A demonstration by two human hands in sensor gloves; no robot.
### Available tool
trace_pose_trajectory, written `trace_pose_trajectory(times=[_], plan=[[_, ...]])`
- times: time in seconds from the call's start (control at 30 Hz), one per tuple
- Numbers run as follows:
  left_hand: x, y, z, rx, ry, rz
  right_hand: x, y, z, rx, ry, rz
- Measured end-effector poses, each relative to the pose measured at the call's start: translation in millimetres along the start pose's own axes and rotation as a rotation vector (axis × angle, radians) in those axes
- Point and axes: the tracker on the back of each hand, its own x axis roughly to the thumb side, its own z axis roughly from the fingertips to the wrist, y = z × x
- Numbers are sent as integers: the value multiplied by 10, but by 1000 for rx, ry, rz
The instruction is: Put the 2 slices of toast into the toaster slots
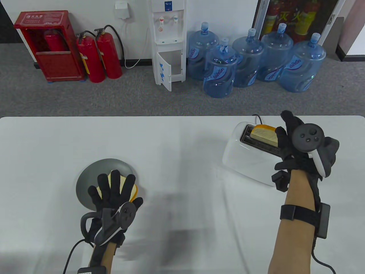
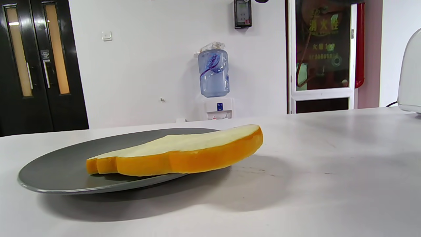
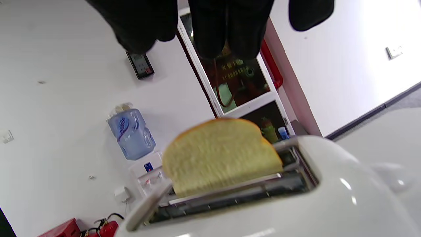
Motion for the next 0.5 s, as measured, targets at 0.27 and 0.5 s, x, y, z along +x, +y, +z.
trace_pose_trajectory(times=[0.27, 0.5], plan=[[36, 46, 47, 19, -21, 18, 212, -340, 225, -83, -80, -32], [78, 57, 68, 20, -39, 23, 419, -535, 437, -133, -168, -50]])
